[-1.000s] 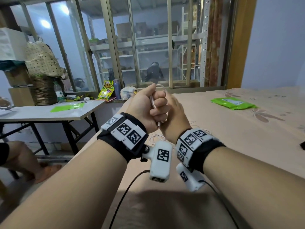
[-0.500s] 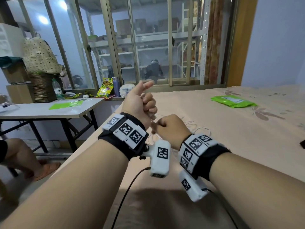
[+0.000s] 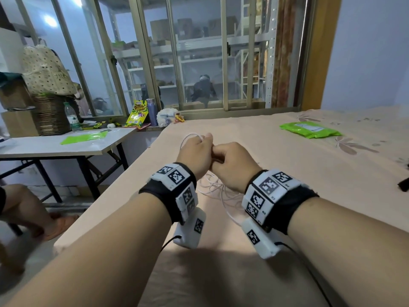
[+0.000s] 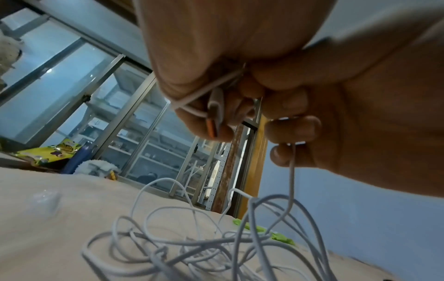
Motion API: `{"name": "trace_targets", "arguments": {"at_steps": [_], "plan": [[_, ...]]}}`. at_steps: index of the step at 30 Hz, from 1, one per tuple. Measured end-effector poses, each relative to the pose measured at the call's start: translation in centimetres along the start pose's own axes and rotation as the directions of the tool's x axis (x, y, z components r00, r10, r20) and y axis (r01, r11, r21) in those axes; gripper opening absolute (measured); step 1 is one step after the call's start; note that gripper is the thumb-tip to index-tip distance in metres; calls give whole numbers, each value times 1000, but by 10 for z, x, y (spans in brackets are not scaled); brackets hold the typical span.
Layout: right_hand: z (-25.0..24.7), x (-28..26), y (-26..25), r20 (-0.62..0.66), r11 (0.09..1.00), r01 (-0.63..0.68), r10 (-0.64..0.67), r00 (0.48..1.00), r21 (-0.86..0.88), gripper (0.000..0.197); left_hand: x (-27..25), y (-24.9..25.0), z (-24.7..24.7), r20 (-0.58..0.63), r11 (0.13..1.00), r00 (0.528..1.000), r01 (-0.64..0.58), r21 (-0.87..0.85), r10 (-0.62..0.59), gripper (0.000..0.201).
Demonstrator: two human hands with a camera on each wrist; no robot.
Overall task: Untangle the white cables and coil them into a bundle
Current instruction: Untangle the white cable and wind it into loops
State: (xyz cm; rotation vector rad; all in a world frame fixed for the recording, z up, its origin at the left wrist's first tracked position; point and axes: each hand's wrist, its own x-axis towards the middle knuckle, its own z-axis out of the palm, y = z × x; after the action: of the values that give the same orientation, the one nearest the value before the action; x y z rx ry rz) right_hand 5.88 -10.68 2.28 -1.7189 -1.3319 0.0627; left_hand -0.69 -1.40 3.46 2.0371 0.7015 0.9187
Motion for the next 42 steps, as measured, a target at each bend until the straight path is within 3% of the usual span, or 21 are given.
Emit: {"name": "trace_targets", "arguments": {"at_steps": [4,9,11,14,17,20,22,24,26,29,32,34,37,39,42], "plan": [[-8,6,8,-140,999,-32,29,990,-18,31,-8,10,0,112,988,987,106,112,-118,60],[-9,11,11,-196,998,-68,68,978,9,20,-17,21,-7,217,969,949,203,138,-229,67],[-9,10,11,-149,995,-20,34,988,94,22,-20,19,-11,281,950,908,300,81,-311,65],[-7,10,10,-84,971,2,19,996,239,21,-25,18,-20,453,883,800,465,-56,-393,61],[-9,9,14,-27,916,-98,118,993,390,19,-28,19,-31,623,823,710,538,-179,-329,62],[-8,4,16,78,822,-176,159,984,541,29,-32,19,-37,717,753,674,562,-341,-179,61],[-5,4,12,103,809,-209,183,978,550,27,-33,19,-36,743,654,664,599,-463,-82,58],[-2,4,9,111,856,-244,217,970,456,28,-32,22,-35,742,523,670,625,-580,23,54],[3,1,10,114,901,-246,219,969,357,32,-30,28,-34,700,392,710,622,-677,83,53],[3,-10,11,155,947,-231,200,967,224,49,-26,37,-32,571,216,818,548,-808,60,49],[6,-17,7,217,986,-165,163,963,-12,39,-20,41,-25,376,127,926,378,-917,-44,41],[10,-16,5,238,986,-124,148,960,-115,30,-15,41,-18,252,166,960,270,-949,-123,37],[12,-16,8,236,977,-113,154,959,-179,18,-7,31,-9,80,426,983,144,-893,-164,34],[10,-16,14,215,961,-106,163,963,-254,20,-4,22,-5,-12,598,990,76,-798,-142,30],[5,-14,16,160,956,-92,141,977,-278,23,-8,14,-3,-55,821,996,21,-570,-63,25]]}}
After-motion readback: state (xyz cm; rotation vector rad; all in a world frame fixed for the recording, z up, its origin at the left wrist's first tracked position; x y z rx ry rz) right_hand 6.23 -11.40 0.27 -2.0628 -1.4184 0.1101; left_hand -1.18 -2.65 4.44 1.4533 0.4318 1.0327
